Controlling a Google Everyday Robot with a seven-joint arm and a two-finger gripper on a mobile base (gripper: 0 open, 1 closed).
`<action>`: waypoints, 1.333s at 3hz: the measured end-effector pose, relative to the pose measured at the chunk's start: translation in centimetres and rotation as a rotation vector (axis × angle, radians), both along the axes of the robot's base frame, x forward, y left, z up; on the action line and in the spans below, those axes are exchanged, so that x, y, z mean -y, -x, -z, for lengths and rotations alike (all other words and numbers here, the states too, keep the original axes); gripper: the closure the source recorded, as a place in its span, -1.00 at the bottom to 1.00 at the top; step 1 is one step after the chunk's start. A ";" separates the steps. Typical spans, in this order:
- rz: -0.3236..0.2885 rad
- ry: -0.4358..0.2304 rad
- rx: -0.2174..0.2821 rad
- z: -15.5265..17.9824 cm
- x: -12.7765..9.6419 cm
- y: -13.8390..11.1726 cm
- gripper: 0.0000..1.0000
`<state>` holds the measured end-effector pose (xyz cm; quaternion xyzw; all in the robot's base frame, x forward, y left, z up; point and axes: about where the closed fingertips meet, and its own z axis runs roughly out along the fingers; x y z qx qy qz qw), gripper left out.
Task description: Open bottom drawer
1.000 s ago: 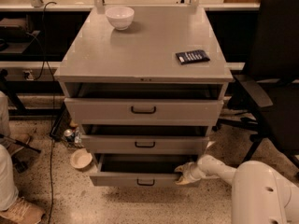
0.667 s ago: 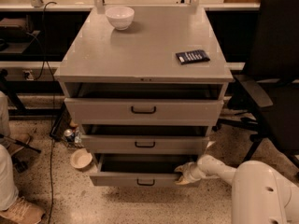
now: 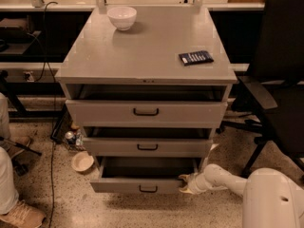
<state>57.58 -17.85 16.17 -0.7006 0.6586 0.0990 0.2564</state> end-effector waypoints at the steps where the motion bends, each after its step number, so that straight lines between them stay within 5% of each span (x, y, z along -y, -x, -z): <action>1: 0.000 0.000 0.000 0.0 0.0 0.0 1.00; 3: 0.000 0.000 0.000 0.0 0.0 0.0 1.00; 4: 0.000 0.000 0.000 0.0 0.0 0.0 0.65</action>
Offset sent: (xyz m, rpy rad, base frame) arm -0.1492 -0.0255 -0.0362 0.0594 0.1295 -0.2176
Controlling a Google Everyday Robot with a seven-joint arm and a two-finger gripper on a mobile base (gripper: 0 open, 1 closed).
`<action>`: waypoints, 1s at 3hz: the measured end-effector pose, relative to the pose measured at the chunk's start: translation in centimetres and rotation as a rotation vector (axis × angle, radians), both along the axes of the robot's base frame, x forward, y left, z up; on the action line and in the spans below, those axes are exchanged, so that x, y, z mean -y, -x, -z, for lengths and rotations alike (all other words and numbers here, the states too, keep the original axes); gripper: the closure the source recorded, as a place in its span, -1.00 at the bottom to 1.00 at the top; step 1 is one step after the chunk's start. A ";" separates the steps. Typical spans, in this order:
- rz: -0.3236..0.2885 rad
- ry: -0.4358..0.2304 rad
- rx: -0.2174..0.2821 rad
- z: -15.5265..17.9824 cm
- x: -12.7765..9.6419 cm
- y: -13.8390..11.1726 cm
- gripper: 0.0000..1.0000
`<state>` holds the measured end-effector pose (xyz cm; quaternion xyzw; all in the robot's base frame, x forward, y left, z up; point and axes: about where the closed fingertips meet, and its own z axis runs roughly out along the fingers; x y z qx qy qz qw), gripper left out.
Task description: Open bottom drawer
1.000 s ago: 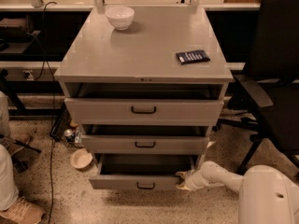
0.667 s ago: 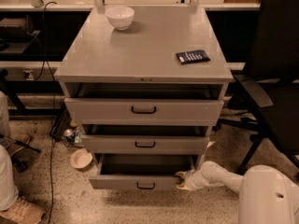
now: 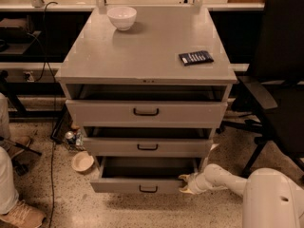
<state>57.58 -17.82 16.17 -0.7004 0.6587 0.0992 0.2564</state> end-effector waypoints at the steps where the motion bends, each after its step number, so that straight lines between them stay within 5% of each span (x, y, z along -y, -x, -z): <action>1: 0.000 0.000 0.000 0.0 0.0 0.0 0.17; 3: 0.000 0.000 0.000 0.0 0.0 0.0 -0.77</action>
Offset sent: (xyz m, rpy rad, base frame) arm -0.0001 0.0001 -0.0001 0.0001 0.0001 0.0001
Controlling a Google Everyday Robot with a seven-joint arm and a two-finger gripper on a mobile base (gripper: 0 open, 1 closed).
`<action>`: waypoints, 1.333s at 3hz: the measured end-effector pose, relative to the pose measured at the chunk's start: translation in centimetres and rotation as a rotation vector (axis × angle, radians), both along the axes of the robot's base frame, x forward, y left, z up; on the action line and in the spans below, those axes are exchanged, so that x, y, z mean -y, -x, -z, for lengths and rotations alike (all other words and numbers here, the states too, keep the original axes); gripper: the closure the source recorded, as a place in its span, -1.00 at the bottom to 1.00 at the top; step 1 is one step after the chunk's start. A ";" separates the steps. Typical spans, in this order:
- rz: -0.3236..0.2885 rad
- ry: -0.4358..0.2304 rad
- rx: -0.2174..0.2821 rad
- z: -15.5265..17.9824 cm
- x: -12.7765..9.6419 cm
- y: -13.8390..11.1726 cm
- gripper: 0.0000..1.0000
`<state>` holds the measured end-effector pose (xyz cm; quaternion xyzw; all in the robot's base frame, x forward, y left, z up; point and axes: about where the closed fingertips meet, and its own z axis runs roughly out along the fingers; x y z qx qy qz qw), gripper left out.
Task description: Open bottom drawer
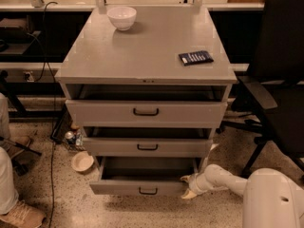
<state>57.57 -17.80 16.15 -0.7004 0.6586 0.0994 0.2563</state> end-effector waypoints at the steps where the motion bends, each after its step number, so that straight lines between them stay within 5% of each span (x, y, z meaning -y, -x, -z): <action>1: 0.001 0.002 -0.005 0.2 -0.2 0.3 -1.00; 3: 0.048 0.060 -0.065 1.0 -0.9 2.8 -1.00; 4: 0.100 0.070 -0.095 1.1 -0.3 4.0 -0.51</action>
Offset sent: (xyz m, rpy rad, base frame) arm -0.0262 0.0055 -0.0057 -0.0620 0.0527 -0.0535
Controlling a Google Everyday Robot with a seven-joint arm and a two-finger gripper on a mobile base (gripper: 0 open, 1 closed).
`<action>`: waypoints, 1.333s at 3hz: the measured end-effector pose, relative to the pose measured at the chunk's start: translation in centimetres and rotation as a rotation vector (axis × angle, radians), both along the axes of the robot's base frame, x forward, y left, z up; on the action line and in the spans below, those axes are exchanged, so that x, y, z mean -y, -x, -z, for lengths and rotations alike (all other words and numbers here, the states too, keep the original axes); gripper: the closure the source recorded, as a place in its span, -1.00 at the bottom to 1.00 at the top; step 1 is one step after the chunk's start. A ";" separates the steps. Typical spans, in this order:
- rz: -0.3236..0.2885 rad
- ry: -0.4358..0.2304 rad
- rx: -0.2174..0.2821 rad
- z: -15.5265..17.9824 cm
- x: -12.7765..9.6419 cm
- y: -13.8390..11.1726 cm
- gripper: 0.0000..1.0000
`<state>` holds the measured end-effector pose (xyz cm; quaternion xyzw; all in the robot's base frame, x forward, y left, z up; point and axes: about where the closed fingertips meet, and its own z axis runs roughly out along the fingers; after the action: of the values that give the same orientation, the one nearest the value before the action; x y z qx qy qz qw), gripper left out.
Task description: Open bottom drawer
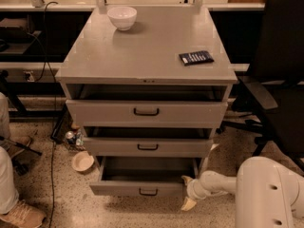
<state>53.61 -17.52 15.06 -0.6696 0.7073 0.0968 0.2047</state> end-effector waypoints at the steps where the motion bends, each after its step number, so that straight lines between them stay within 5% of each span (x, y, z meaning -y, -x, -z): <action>1: 0.013 0.000 -0.003 -0.2 0.3 0.3 -0.08; 3: 0.051 -0.001 -0.004 -1.4 1.2 1.4 0.99; 4: 0.051 -0.001 -0.004 -1.4 1.2 1.4 1.00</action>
Offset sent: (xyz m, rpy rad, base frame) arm -0.0213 -0.0285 0.0220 0.0092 -0.0073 -0.0898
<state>52.22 -18.69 16.45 -0.6509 0.7246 0.0934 0.2062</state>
